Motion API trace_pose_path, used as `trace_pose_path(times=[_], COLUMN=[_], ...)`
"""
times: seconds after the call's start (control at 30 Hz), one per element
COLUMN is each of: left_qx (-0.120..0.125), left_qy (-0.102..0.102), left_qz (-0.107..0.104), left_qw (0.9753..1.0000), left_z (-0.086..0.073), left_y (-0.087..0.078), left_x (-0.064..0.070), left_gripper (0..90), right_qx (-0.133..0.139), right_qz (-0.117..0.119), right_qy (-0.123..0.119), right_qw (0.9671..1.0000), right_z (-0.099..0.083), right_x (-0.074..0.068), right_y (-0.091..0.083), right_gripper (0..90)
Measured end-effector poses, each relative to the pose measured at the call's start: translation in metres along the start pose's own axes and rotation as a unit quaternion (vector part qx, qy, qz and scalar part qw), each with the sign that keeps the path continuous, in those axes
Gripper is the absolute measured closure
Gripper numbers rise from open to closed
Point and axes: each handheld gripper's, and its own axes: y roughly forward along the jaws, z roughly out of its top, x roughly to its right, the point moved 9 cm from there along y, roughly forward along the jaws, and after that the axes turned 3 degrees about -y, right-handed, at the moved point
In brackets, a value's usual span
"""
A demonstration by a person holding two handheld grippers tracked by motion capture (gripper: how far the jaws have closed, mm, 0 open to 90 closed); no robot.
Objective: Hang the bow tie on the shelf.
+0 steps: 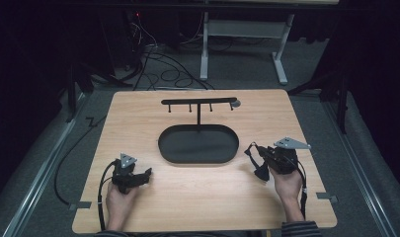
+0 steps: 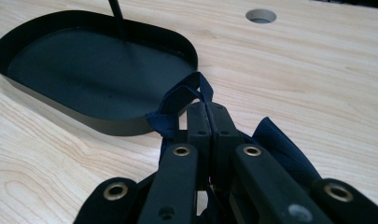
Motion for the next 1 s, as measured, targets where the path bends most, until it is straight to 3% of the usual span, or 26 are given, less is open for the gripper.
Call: trace_pose_path(times=[0.67,1.0], left_qx=[0.000,-0.001], left_qy=[0.000,0.001], left_qz=[0.000,0.000], left_qw=[1.0000,1.0000], left_z=[0.000,0.000], left_y=[0.000,0.000], left_x=[0.000,0.000], left_gripper=[22.1,22.1], right_qx=[0.032,0.045], right_qz=[0.024,0.034], right_qy=[-0.038,-0.045], right_qw=[0.9985,0.9974], right_z=[0.035,0.047], right_x=[-0.027,-0.035], right_y=[-0.005,-0.002], right_gripper=[90.0,90.0])
